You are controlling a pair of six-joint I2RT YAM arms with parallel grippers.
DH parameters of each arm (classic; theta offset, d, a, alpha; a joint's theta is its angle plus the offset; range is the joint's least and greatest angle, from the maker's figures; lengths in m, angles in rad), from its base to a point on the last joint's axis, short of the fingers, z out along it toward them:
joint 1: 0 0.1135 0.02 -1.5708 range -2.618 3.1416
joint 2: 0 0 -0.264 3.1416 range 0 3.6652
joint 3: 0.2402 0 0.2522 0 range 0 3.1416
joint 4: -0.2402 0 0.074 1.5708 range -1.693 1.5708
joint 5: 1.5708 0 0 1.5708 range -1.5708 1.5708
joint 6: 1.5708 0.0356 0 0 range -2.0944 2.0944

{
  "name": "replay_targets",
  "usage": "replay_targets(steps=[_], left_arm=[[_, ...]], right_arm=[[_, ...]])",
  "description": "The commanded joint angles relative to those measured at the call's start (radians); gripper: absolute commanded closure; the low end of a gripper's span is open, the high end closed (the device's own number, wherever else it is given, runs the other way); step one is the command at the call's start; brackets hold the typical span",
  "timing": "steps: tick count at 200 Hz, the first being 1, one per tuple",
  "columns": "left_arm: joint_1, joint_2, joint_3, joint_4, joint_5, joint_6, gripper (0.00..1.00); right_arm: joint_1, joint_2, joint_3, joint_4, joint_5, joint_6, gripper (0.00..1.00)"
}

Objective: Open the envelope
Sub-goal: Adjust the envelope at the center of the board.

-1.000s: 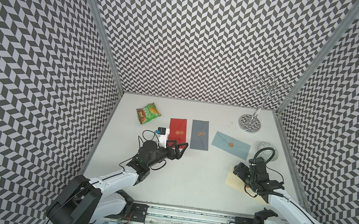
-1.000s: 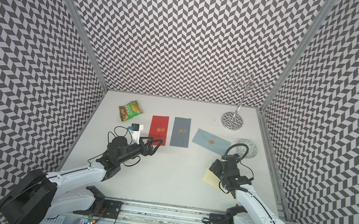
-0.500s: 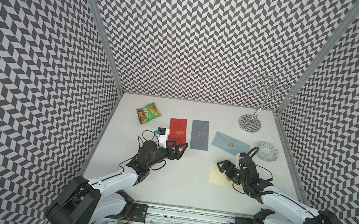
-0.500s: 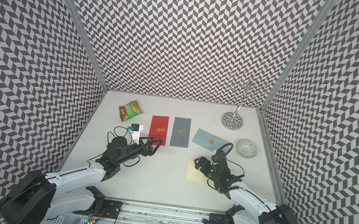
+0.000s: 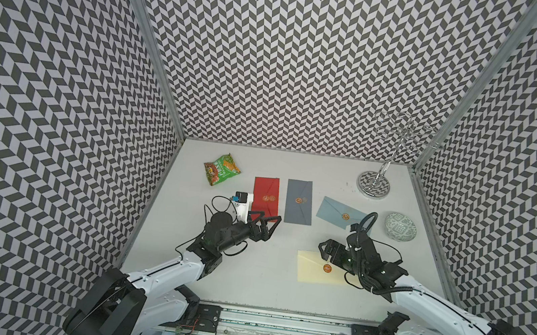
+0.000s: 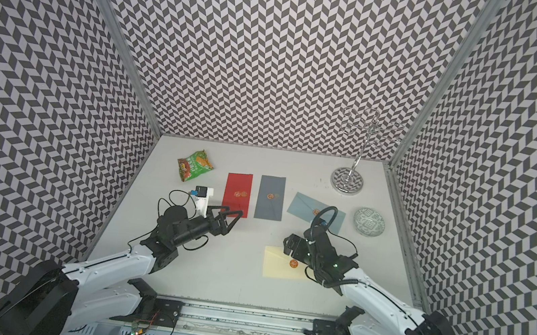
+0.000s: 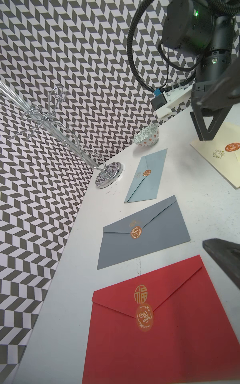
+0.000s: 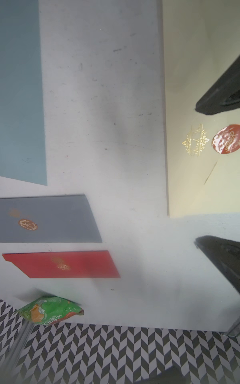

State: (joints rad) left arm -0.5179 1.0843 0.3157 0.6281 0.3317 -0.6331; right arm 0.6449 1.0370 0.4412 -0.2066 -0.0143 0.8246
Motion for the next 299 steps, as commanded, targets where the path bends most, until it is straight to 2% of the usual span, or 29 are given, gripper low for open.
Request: replay_targets(steps=[1,21,77,145,178,209,244,299], left_arm=[[-0.007,-0.017,-0.015,0.021,0.023,0.004,0.00],[-0.007,-0.027,-0.020,0.019,0.022,0.003,0.00],[-0.007,-0.074,-0.033,-0.011,-0.009,0.007,0.00],[-0.007,-0.102,-0.035,-0.034,-0.011,0.006,0.00],[-0.008,-0.123,-0.041,-0.049,-0.014,0.006,0.00],[-0.007,-0.157,-0.052,-0.067,-0.032,0.010,0.00],[-0.007,-0.175,-0.056,-0.086,-0.068,0.007,0.00],[-0.006,-0.260,-0.061,-0.205,-0.228,0.001,0.00]], right_arm=[[-0.001,-0.025,-0.032,0.008,-0.098,-0.038,0.08],[0.008,0.005,-0.057,0.023,-0.161,-0.035,0.09],[0.056,0.031,-0.087,0.044,-0.168,-0.015,0.09],[0.166,0.155,-0.097,0.257,-0.240,0.080,0.09],[0.241,0.216,-0.019,0.256,-0.228,0.021,0.09],[0.287,0.133,0.019,0.156,-0.121,-0.057,0.09],[0.317,0.055,-0.029,0.284,-0.269,-0.140,0.13],[0.431,0.262,0.061,0.327,-0.286,-0.207,0.16]])
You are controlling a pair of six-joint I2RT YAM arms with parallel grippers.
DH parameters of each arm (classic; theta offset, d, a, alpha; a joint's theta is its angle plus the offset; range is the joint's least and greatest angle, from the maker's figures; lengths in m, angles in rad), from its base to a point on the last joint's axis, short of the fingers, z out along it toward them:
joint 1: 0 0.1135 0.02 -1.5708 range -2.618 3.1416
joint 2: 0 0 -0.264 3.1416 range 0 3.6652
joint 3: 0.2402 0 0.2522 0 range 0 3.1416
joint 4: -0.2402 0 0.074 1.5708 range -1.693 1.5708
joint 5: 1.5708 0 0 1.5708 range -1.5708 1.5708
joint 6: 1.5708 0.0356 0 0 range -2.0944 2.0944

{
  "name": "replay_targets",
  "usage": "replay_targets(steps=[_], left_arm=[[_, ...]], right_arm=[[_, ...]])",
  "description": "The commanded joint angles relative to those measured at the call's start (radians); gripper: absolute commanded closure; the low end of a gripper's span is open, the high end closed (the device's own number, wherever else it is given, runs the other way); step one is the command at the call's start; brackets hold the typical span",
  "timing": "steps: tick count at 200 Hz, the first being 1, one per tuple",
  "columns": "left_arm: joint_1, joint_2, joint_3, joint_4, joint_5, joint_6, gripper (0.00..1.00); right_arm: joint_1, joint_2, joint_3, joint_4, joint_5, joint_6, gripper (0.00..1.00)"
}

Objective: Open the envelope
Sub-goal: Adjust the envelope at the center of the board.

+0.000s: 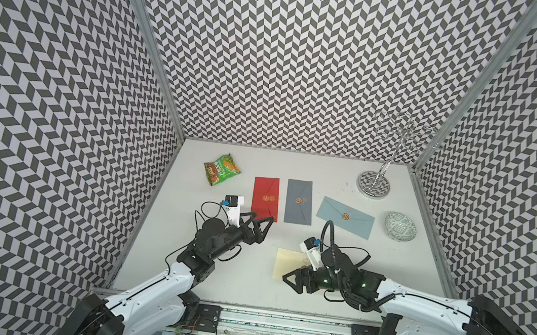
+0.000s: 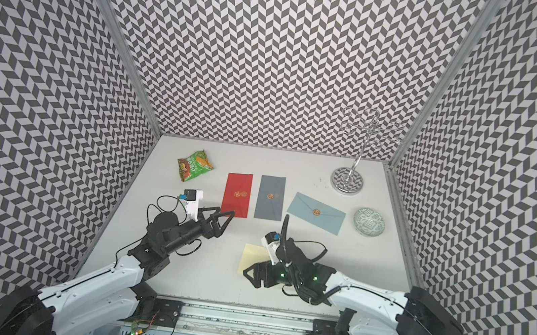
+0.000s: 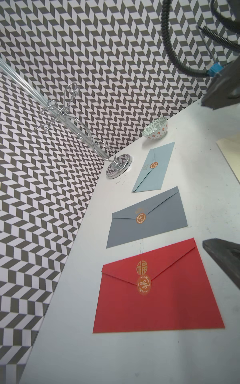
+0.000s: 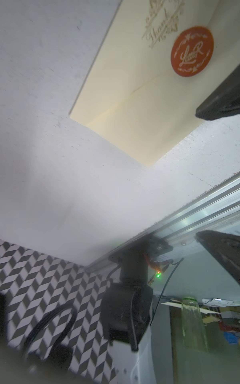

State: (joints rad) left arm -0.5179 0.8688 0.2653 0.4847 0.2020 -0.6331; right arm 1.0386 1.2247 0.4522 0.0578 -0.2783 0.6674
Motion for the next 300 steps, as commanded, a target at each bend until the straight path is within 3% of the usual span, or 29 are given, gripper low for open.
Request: replay_targets(steps=[1,27,87,111,140,177,223,256,300], left_arm=[[-0.006,-0.046,-0.011,-0.064,-0.100,0.001,0.00],[-0.007,-0.082,-0.018,-0.105,-0.162,-0.007,0.00],[-0.005,-0.095,-0.017,-0.122,-0.186,-0.004,0.00],[-0.006,-0.106,-0.018,-0.139,-0.204,-0.012,0.00],[-0.004,-0.110,-0.024,-0.129,-0.201,-0.021,0.00],[-0.002,-0.067,-0.034,-0.046,-0.089,-0.009,0.00],[-0.004,-0.010,-0.043,0.046,-0.010,-0.017,0.00],[-0.006,0.044,-0.017,0.065,0.028,-0.008,0.02],[-0.024,0.112,-0.022,0.116,0.092,-0.058,0.06]], right_arm=[[0.039,0.078,0.052,0.063,-0.023,-0.051,0.16],[0.058,0.167,0.093,0.061,-0.027,-0.076,0.16],[0.049,0.302,0.138,0.067,0.118,-0.051,0.15],[0.014,0.367,0.158,0.065,0.178,-0.012,0.14],[-0.072,0.424,0.205,0.087,0.119,-0.018,0.15],[-0.123,0.260,0.215,0.057,0.190,-0.059,0.15],[-0.328,-0.036,0.006,0.076,0.355,0.011,0.13],[-0.560,-0.093,-0.105,0.098,0.133,0.012,0.13],[-0.590,-0.002,-0.104,0.082,-0.047,0.008,0.13]])
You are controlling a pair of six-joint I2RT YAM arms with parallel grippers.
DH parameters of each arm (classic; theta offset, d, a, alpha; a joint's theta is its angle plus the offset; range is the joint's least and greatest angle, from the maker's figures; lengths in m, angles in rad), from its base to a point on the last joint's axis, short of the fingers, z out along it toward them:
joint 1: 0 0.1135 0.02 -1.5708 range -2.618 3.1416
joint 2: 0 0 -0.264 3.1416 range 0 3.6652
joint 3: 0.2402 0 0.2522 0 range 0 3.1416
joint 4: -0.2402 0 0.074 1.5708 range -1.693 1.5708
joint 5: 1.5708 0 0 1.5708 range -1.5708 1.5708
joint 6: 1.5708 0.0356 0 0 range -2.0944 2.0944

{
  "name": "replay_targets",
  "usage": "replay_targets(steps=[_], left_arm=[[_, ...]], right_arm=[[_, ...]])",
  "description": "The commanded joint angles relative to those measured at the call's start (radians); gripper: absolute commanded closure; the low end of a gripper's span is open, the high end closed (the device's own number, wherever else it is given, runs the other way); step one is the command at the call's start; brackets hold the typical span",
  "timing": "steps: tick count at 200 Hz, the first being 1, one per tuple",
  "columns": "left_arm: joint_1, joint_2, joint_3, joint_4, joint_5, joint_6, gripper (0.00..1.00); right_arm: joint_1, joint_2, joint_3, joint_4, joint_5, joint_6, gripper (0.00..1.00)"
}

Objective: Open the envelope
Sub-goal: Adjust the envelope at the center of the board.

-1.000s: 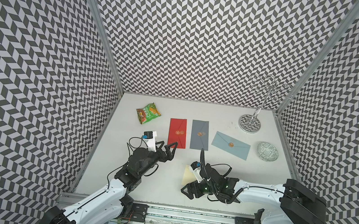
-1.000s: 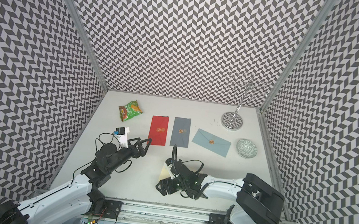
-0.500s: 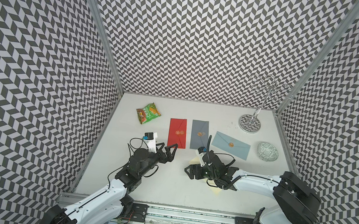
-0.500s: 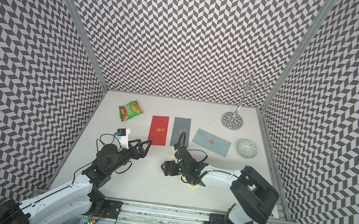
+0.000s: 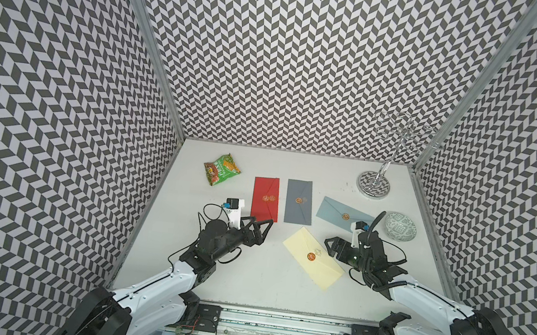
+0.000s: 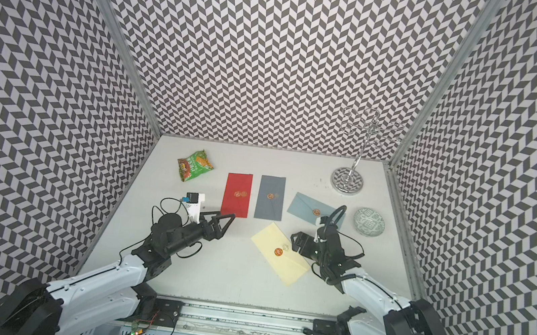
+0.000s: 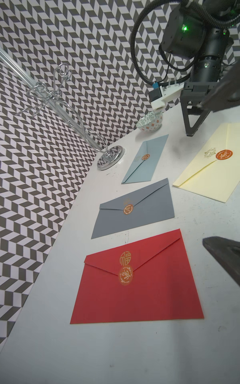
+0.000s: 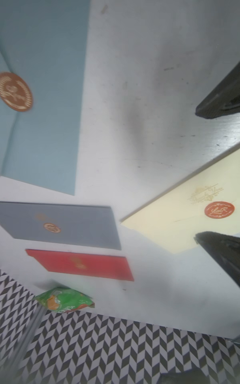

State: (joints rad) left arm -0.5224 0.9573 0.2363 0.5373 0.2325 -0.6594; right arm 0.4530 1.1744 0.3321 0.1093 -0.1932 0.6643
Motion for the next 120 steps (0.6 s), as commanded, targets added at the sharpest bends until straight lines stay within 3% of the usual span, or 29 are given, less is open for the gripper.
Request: replay_targets(steps=[1,26,48,68,103,120], left_arm=[[-0.020,0.025,0.008,0.063,0.064,-0.032,0.06],[-0.052,0.054,0.030,0.025,0.106,-0.019,0.11],[-0.077,0.073,0.029,-0.019,0.101,-0.018,0.14],[-0.103,0.084,0.013,-0.009,0.096,-0.032,0.15],[-0.144,0.121,0.013,-0.017,0.112,-0.035,0.16],[-0.159,0.147,0.023,-0.012,0.126,-0.028,0.16]], right_arm=[[-0.006,0.051,0.016,0.031,-0.134,0.013,0.13],[-0.003,0.109,-0.008,0.085,-0.196,0.018,0.15],[0.004,0.130,-0.001,0.146,-0.341,-0.038,0.15],[0.023,0.151,0.053,0.030,-0.257,-0.074,0.15],[0.058,0.151,0.017,0.034,-0.208,-0.042,0.17],[0.100,0.142,-0.003,0.053,-0.240,-0.033,0.17]])
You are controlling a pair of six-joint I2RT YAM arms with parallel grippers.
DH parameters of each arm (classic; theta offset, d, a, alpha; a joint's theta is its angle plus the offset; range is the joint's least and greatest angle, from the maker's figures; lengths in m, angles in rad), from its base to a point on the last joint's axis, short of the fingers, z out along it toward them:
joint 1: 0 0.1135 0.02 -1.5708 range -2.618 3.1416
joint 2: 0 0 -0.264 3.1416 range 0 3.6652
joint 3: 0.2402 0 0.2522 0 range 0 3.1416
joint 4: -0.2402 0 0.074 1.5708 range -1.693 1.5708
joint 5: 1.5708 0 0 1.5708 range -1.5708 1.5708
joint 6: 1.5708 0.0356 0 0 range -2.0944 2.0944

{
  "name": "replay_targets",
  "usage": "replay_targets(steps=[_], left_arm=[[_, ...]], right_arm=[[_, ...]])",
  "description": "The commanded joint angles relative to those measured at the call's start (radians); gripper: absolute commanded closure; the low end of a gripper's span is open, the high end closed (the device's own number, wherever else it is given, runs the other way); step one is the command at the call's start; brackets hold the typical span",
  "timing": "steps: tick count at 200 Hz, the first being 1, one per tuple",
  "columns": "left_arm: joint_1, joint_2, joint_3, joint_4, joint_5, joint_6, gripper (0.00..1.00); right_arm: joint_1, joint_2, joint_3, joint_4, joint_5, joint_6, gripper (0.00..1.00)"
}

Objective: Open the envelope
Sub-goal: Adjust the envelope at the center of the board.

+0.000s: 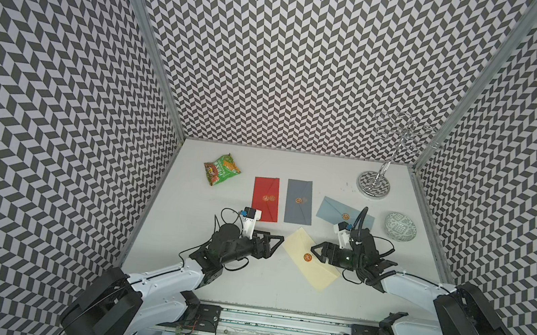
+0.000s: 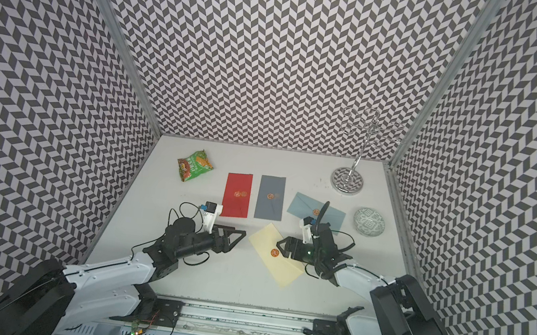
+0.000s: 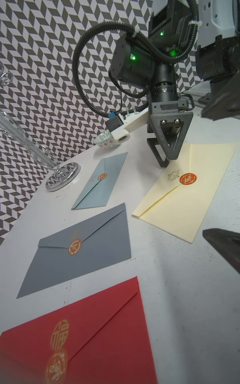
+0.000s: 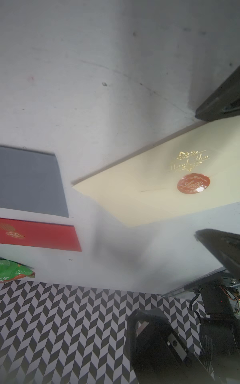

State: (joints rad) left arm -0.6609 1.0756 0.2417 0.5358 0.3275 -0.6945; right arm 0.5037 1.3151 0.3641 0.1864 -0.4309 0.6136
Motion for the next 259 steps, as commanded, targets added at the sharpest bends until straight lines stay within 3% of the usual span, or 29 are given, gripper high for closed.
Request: replay_targets(steps=[1,30,45,62,108,169,259], left_arm=[[-0.022,0.030,0.017,-0.011,0.031,0.008,0.16],[-0.042,0.066,0.021,0.018,0.045,0.008,0.18],[-0.045,0.103,0.030,0.018,0.051,0.008,0.26],[-0.049,0.142,0.055,-0.020,0.036,0.006,0.28],[-0.092,0.147,0.055,-0.085,-0.060,-0.009,0.33],[-0.092,0.090,0.013,-0.072,-0.105,-0.023,0.38],[-0.092,0.045,-0.086,-0.021,-0.169,-0.021,0.36]], right_arm=[[0.053,0.001,-0.037,-0.021,-0.005,0.019,0.17],[0.182,0.033,-0.032,0.035,-0.034,0.043,0.18],[0.261,0.036,-0.001,0.033,0.011,0.051,0.18],[0.322,0.000,-0.001,0.056,0.109,0.084,0.18],[0.318,-0.092,-0.073,0.058,0.221,0.169,0.24],[0.311,-0.118,-0.029,-0.094,0.294,0.161,0.21],[0.312,-0.227,-0.131,-0.071,0.277,0.214,0.20]])
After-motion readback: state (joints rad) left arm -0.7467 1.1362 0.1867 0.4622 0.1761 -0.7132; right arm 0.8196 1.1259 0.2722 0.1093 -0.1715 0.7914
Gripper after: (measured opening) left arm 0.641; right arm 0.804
